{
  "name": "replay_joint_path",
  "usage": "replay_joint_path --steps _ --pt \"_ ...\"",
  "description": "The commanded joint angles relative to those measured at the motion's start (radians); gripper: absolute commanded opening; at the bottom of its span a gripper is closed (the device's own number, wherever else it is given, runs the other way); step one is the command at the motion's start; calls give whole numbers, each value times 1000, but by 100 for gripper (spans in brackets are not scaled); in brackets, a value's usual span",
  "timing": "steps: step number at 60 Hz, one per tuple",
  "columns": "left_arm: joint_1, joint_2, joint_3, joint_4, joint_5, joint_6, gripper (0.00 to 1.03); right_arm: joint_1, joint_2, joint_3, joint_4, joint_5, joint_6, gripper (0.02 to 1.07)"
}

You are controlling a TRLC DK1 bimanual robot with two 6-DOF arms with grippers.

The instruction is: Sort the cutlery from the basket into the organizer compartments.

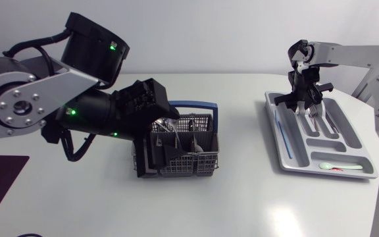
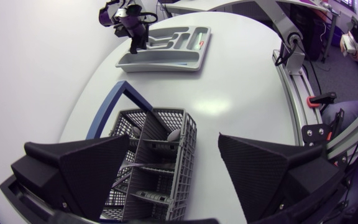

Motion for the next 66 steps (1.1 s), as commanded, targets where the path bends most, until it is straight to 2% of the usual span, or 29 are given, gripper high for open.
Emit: replay_joint_path --steps 1,11,22,34,43,48,66 --pt "-24 -4 -18 8 -20 34 99 24 -95 -106 37 -17 0 58" --pt "-73 18 -40 13 -55 67 99 62 -282 -333 155 -69 -43 59" --pt "-77 15 -63 19 -55 79 99 134 -514 -565 256 -138 -89 62" --pt "-77 6 -93 21 -55 83 99 262 -759 -752 291 -264 -100 61" --pt "-76 -7 -113 25 -55 82 99 358 -843 -829 293 -355 -80 61" --pt "-76 -13 -126 27 -57 80 99 415 -882 -870 314 -373 -77 61" --pt "-62 -48 -164 44 -60 76 99 569 -919 -905 328 -502 20 61"
